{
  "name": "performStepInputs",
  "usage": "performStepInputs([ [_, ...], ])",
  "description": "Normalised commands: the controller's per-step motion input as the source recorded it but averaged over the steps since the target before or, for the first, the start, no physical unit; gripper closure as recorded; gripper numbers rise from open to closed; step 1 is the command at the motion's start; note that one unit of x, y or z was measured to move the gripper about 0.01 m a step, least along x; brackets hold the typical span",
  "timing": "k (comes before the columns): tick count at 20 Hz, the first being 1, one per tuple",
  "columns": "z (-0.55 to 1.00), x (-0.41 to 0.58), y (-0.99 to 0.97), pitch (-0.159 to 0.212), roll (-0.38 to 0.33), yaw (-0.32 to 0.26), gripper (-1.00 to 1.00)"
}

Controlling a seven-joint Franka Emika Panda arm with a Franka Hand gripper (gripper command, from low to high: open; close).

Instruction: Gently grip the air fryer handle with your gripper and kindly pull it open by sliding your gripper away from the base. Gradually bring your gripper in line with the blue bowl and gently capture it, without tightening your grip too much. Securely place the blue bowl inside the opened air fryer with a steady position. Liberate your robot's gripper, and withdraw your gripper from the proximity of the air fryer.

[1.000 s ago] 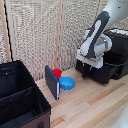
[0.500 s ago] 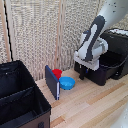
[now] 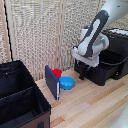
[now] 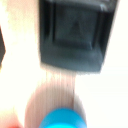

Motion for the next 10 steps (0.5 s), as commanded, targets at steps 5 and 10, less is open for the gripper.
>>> performStepInputs([
  [5, 0.67, 0.001, 0.45, 0.022, 0.000, 0.084, -1.00],
  [10, 0.29, -0.062, 0.44, 0.072, 0.023, 0.162, -1.00],
])
